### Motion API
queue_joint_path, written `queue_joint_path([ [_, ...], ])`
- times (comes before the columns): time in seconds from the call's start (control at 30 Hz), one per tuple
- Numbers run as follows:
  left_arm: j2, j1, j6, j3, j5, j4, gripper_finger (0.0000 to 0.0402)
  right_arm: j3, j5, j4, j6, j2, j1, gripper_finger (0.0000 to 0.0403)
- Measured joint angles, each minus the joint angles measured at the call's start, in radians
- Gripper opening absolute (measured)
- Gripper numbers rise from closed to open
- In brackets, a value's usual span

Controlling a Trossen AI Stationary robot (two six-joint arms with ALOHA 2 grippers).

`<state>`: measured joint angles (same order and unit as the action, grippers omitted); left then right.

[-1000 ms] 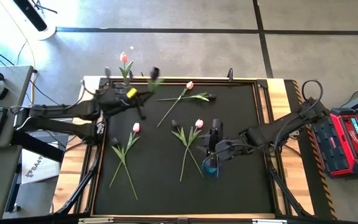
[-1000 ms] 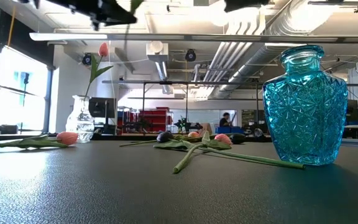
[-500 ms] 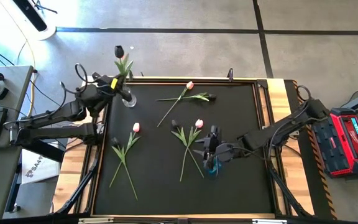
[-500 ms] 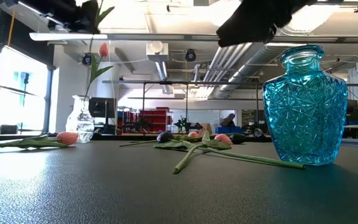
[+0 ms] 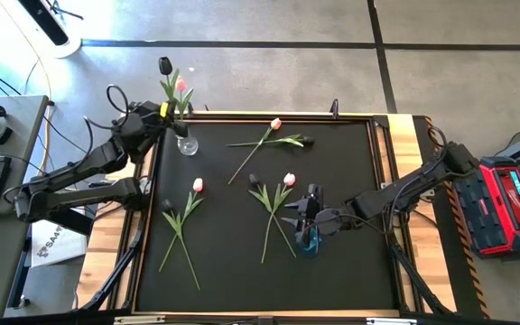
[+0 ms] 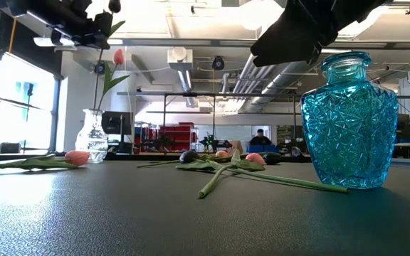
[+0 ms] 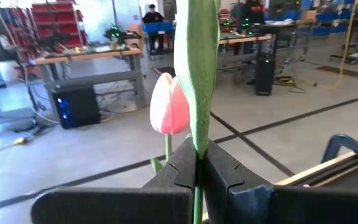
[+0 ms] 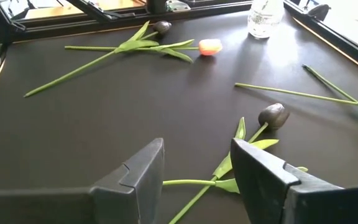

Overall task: Sort flowers into vase by color
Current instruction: Put the bottom right black flower into the transparent vase

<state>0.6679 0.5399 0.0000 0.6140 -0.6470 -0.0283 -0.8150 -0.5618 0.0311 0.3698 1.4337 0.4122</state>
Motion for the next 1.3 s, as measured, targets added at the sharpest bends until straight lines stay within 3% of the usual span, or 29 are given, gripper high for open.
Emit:
queue_joint_path([
  [0.43,0.043,0.051,-0.109,0.000,0.012,-0.105,0.0007,0.000,-0.001,-0.002,0.019,0.000,0.003,0.0174],
  [0.77,0.062,0.057,-0.147,0.000,0.011,-0.188,0.0061,0.000,-0.003,-0.031,0.088,0.000,0.003,0.0174],
  [1.1,0.011,0.055,-0.180,0.000,0.015,-0.307,0.0116,0.000,-0.138,-0.214,0.314,0.000,0.002,0.0174],
  [1.3,-0.065,0.028,-0.182,0.000,0.105,-0.347,0.0122,0.000,-0.142,-0.245,0.356,0.000,0.001,0.0174],
])
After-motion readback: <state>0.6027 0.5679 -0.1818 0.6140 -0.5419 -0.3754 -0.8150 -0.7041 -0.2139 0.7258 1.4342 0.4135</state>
